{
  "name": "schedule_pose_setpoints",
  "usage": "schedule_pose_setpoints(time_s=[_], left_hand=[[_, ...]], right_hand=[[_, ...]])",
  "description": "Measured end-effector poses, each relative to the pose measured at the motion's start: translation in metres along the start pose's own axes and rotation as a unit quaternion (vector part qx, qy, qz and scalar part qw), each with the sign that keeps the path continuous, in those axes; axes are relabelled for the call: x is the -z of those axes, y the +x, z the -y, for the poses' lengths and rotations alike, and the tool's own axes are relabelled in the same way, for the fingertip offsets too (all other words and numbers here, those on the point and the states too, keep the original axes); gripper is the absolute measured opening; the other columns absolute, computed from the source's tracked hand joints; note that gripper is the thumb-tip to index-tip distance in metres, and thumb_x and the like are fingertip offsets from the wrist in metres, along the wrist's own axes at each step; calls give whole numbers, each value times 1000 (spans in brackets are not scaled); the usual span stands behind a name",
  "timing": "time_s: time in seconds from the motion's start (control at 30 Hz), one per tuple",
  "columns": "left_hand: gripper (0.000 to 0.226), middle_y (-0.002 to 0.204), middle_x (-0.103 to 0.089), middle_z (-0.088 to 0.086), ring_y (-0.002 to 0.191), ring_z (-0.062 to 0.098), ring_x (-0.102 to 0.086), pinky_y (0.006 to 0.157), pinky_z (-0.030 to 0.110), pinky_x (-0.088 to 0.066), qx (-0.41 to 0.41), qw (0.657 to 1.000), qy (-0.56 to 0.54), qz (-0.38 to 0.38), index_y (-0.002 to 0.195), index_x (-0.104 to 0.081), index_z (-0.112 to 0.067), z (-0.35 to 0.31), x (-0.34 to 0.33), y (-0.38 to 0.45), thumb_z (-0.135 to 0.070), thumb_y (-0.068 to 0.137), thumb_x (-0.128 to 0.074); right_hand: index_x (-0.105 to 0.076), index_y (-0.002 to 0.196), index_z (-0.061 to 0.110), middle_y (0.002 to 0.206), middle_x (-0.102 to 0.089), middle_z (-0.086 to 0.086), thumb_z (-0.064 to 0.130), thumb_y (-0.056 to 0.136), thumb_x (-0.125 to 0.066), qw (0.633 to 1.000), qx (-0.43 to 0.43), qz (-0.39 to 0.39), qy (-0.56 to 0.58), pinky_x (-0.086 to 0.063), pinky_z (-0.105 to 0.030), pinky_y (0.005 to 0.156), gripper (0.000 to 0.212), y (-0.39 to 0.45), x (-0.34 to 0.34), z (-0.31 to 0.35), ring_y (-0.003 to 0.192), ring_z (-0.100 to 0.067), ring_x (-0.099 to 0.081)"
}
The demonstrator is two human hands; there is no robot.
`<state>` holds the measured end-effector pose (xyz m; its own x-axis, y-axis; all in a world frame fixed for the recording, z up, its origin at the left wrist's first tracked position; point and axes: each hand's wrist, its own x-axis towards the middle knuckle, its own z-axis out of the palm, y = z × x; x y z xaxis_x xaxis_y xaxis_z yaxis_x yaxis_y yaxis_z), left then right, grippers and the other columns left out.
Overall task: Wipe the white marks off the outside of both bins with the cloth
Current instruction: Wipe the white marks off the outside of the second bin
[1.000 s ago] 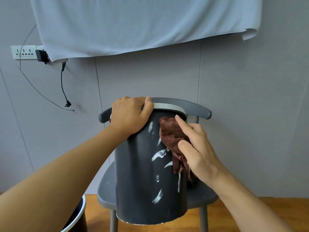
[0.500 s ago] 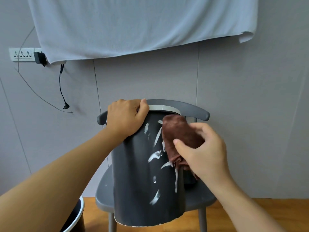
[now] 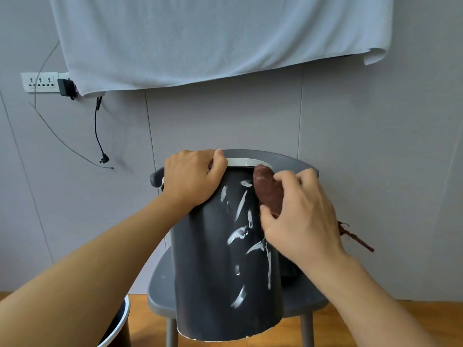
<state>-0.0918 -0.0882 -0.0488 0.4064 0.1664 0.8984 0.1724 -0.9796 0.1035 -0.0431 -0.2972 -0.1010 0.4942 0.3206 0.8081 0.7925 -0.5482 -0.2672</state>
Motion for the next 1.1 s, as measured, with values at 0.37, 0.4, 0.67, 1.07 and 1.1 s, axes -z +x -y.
schedule_pose_setpoints(time_s=[0.37,0.4,0.67,1.07,1.1], left_hand=[[49,42,-20,-4,41,14,-23,50,29,-14,20,1000,10,0,54,-23,-18,5,1,-1,-38,96,-37],[49,42,-20,-4,41,15,-23,50,29,-15,22,1000,11,-2,53,-23,-18,5,1,-1,-39,96,-37],[50,42,-19,-5,40,14,-22,49,29,-15,12,1000,1,-4,53,-22,-19,6,3,-2,-38,96,-37],[49,42,-19,-4,41,15,-22,50,29,-16,3,1000,1,-7,53,-22,-19,1,4,-3,-37,95,-37],[49,42,-19,-5,41,15,-23,49,29,-16,2,1000,3,-6,52,-22,-19,0,3,-3,-37,96,-37]], right_hand=[[-54,147,46,116,-39,20,54,76,-76,964,57,128,227,-46,-3,89,75,-2,-7,-20,115,1,-49],[-54,145,53,120,-39,19,62,73,-74,966,61,121,220,-47,-9,94,75,-2,-8,-22,119,0,-47],[-31,141,63,122,-45,30,63,73,-74,964,58,79,248,-44,2,79,81,-14,-21,-6,117,11,-50],[-58,131,34,109,-48,11,53,72,-78,978,-25,-6,205,-38,-4,84,65,-3,-22,-12,103,-12,-55],[-53,132,35,110,-43,9,60,72,-71,983,-16,0,183,-36,-6,82,68,-4,-25,-9,103,-13,-51]])
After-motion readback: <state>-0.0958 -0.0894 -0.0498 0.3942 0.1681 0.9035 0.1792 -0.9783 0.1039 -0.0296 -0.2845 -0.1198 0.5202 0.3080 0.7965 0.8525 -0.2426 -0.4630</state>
